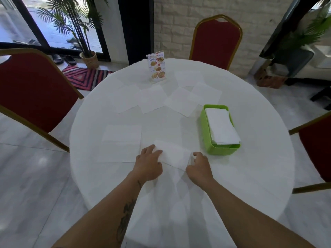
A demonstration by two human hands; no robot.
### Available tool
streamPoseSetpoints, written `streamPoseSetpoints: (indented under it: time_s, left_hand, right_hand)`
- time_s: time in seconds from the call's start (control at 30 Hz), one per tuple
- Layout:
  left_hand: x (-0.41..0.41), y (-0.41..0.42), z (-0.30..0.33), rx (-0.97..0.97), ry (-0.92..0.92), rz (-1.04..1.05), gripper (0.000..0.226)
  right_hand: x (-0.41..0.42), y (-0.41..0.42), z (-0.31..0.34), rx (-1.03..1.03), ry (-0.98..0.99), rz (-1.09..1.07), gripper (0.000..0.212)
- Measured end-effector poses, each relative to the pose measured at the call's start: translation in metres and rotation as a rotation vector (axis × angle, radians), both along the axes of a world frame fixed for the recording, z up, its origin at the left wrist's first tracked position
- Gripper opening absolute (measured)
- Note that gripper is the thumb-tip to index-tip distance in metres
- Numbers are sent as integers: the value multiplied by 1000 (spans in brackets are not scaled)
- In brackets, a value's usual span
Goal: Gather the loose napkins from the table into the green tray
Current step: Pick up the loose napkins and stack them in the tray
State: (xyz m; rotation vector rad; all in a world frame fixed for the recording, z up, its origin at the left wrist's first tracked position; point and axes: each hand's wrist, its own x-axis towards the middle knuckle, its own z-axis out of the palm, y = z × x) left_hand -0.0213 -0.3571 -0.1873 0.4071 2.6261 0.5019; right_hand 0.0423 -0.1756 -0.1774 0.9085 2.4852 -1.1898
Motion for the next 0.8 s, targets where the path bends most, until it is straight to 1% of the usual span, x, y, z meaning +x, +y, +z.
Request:
streamPoseSetpoints:
  time_s: [0.07,0.2,0.27,0.33,0.4,0.5,0.6,0.67,0.8]
  left_hand:
    - [5,5,-3,-41,46,-47,54]
    - [8,2,-6,2,143,-160,48]
    - [11,-3,-9,26,149,-216,49]
    - [17,-8,-13,44,170,-241,52]
    - [21,-10,-16,50,200,-243,52]
    - [26,-7,-18,50,208,-246,49]
    - [29,-7,-19,54,201,-252,49]
    - [31,-8,-19,63,207,-245,49]
    - [31,-10,-16,120,186,-181,52]
  right_hand:
    - [2,2,1,65,-27,65,65]
    - [0,1,8,195,-37,258,70]
    - [-3,3,11,220,-52,307,72]
    - [-4,4,13,207,-90,332,68]
    - [-5,2,11,128,-123,314,61]
    - [-5,-2,8,-74,-141,185,49]
    - [-6,-2,5,-190,-107,85,21]
    - [-6,-3,5,-176,-45,57,12]
    - [-4,-2,8,-49,54,86,9]
